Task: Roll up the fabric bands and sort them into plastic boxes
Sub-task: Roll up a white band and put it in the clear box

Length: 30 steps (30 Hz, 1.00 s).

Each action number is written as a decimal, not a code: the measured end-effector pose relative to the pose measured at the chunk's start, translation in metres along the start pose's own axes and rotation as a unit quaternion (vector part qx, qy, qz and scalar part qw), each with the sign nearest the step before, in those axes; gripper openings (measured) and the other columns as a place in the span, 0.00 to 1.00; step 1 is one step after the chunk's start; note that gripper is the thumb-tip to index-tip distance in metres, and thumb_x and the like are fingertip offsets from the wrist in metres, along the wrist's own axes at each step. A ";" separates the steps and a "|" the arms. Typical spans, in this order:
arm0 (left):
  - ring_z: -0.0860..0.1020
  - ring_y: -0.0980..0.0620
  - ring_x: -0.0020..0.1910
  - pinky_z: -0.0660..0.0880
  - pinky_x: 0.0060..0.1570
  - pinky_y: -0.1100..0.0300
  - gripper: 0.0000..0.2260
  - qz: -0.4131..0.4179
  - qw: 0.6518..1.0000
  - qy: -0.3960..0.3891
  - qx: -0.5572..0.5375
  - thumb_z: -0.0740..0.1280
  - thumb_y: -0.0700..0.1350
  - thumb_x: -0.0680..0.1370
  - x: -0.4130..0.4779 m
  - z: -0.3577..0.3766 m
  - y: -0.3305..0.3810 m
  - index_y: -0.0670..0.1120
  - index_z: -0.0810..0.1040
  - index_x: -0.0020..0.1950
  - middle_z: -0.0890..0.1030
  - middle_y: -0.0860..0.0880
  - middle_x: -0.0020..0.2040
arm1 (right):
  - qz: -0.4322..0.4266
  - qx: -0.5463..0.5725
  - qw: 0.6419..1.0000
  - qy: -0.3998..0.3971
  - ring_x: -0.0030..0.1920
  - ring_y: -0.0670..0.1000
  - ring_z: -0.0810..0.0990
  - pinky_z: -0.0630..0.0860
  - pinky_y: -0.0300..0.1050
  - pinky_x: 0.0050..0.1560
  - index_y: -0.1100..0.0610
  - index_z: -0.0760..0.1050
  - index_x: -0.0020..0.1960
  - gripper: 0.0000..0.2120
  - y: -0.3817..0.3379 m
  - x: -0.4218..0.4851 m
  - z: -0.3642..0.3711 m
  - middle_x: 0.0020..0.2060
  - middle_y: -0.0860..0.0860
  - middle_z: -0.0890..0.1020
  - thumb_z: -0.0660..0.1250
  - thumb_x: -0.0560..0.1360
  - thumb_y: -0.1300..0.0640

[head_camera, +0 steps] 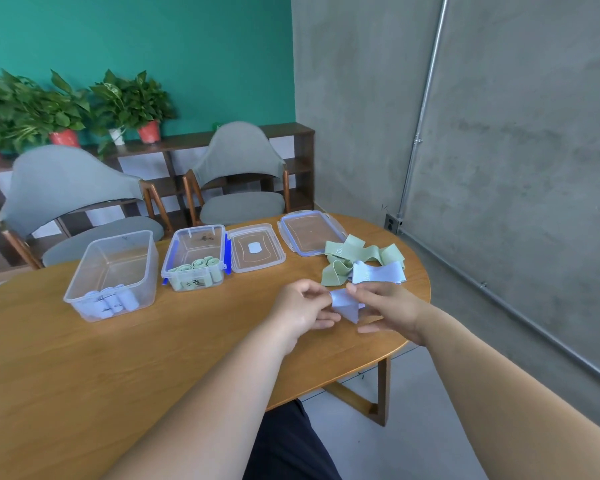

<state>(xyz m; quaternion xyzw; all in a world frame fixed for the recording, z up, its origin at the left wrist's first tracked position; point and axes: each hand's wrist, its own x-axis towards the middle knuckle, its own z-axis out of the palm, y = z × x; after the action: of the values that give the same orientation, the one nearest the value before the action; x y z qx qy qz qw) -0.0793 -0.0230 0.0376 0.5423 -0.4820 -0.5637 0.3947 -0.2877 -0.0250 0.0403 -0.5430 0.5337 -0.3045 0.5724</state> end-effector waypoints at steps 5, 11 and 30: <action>0.86 0.51 0.41 0.85 0.49 0.52 0.04 -0.011 0.998 0.064 0.005 0.72 0.44 0.81 -0.005 -0.033 0.030 0.48 0.83 0.55 0.87 0.47 0.52 | -0.106 -0.106 0.988 0.025 0.50 0.49 0.84 0.83 0.43 0.48 0.49 0.86 0.53 0.08 -0.023 0.012 0.025 0.49 0.50 0.87 0.79 0.74 0.50; 0.83 0.52 0.50 0.84 0.51 0.54 0.09 0.050 0.989 0.130 0.039 0.70 0.44 0.79 -0.025 -0.087 0.052 0.56 0.85 0.55 0.85 0.53 0.54 | -0.178 -0.092 0.979 0.039 0.40 0.47 0.78 0.77 0.35 0.38 0.56 0.85 0.50 0.12 -0.065 0.026 0.068 0.42 0.58 0.85 0.76 0.77 0.47; 0.84 0.53 0.48 0.84 0.46 0.55 0.03 0.182 0.942 0.281 0.006 0.73 0.48 0.81 -0.109 -0.243 0.053 0.52 0.85 0.54 0.86 0.52 0.50 | -0.275 -0.060 0.955 -0.094 0.38 0.51 0.80 0.78 0.50 0.44 0.61 0.80 0.47 0.23 -0.145 0.055 0.250 0.39 0.59 0.84 0.78 0.73 0.40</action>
<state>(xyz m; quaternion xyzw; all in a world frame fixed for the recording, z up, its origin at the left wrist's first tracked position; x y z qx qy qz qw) 0.1681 0.0432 0.1269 0.5843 -0.4455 -0.3040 0.6064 -0.0055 -0.0344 0.1220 -0.7283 0.3250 -0.3653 0.4800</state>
